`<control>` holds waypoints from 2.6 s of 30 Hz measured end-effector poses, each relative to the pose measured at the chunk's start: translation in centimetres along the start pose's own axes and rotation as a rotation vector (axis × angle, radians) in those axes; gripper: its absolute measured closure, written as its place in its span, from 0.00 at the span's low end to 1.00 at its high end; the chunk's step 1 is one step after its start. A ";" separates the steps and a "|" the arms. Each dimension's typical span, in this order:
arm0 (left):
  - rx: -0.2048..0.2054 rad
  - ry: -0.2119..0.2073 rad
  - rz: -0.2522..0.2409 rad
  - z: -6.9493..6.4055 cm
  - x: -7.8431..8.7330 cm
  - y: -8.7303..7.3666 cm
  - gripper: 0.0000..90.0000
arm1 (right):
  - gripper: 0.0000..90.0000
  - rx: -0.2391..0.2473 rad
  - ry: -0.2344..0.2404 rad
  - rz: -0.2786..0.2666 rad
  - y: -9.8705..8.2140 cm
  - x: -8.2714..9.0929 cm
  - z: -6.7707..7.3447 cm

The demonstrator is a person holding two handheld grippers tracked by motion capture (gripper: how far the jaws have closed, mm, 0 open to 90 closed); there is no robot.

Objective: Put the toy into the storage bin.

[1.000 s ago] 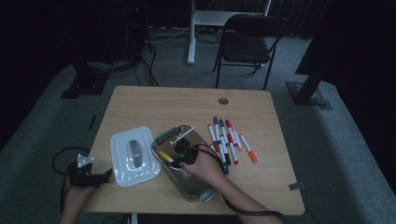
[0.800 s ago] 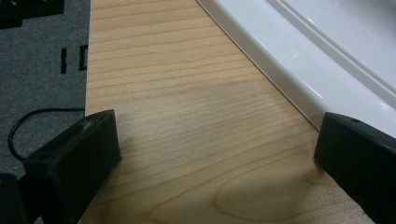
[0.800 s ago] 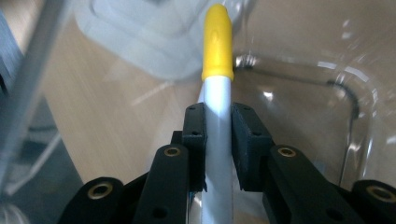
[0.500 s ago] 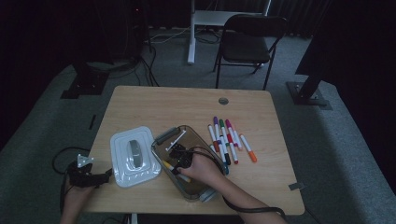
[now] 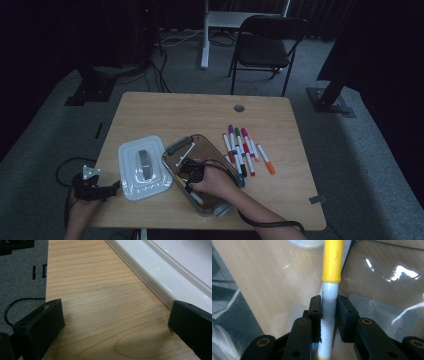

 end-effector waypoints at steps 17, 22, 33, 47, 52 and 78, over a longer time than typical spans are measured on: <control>-0.001 0.001 -0.001 0.0 0.0 0.0 0.01 | 0.77 0.034 -0.022 -0.175 0.8 5.3 0.0; 0.000 0.001 -0.001 0.0 0.0 0.0 0.01 | 0.76 0.025 -0.044 -0.268 0.6 8.9 -1.0; 0.000 0.001 -0.001 0.0 0.0 0.0 0.01 | 0.73 -0.037 -0.086 -0.421 -1.5 14.9 -4.4; 0.001 0.001 -0.001 0.0 0.0 0.0 0.01 | 0.68 -0.135 -0.160 -0.483 -5.3 16.4 -9.7; 0.000 0.000 0.000 0.0 0.0 0.0 0.01 | 0.64 -0.170 -0.189 -0.499 -6.9 16.5 -11.8; 0.000 0.000 0.000 0.0 0.0 0.0 0.01 | 0.72 -0.428 -0.312 -0.394 -14.7 11.6 -23.2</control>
Point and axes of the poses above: each handheld gripper's, and its own axes: x roughly backward along the jaws, y roughly out of its top, z roughly to its left, the point moved 10 cm from there along -x, roughly forward along the jaws, and after that the axes turned 6 degrees about y, right-handed, at the moved point
